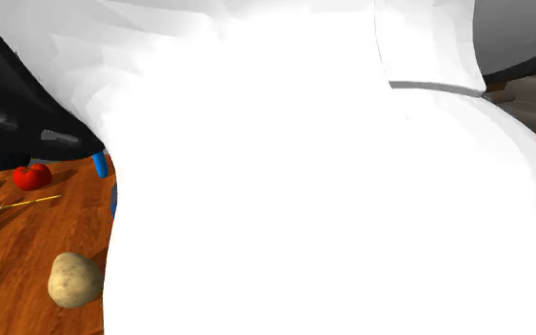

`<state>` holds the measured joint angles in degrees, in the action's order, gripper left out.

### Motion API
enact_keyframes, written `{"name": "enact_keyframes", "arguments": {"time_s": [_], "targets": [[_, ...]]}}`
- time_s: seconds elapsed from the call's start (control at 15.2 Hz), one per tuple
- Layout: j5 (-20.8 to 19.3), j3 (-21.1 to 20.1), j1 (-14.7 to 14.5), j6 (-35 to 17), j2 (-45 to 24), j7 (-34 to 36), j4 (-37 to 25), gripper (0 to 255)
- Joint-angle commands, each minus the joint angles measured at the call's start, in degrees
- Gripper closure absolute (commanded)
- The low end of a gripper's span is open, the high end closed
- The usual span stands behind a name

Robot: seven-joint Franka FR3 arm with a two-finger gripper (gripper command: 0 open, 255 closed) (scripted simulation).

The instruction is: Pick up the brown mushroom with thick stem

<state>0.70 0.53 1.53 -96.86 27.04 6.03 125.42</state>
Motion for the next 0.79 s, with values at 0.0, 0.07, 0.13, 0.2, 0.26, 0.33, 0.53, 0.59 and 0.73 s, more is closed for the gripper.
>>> {"name": "enact_keyframes", "arguments": {"time_s": [0.0, 0.07, 0.13, 0.2, 0.26, 0.33, 0.53, 0.59, 0.73], "targets": [[1.3, 0.8, 0.2, -1.1, -5.3, 0.1, -2.3, 0], [2.0, 1.2, 0.3, -1.6, -7.7, 0.2, -3.2, 0], [2.7, 1.6, 0.4, -2.0, -10.1, 0.1, -4.3, 0], [3.5, 2.0, 0.5, -2.4, -12.5, 0.1, -5.4, 0], [4.3, 2.4, 0.6, -2.7, -14.9, 0.1, -6.5, 0], [5.1, 2.7, 0.7, -3.0, -17.4, 0.0, -7.7, 0], [7.7, 3.6, 1.2, -3.4, -24.7, -0.3, -11.6, 0], [8.6, 3.8, 1.4, -3.5, -27.1, -0.4, -13.0, 0], [10.5, 4.2, 1.8, -3.4, -32.0, -0.6, -16.0, 0]]}}
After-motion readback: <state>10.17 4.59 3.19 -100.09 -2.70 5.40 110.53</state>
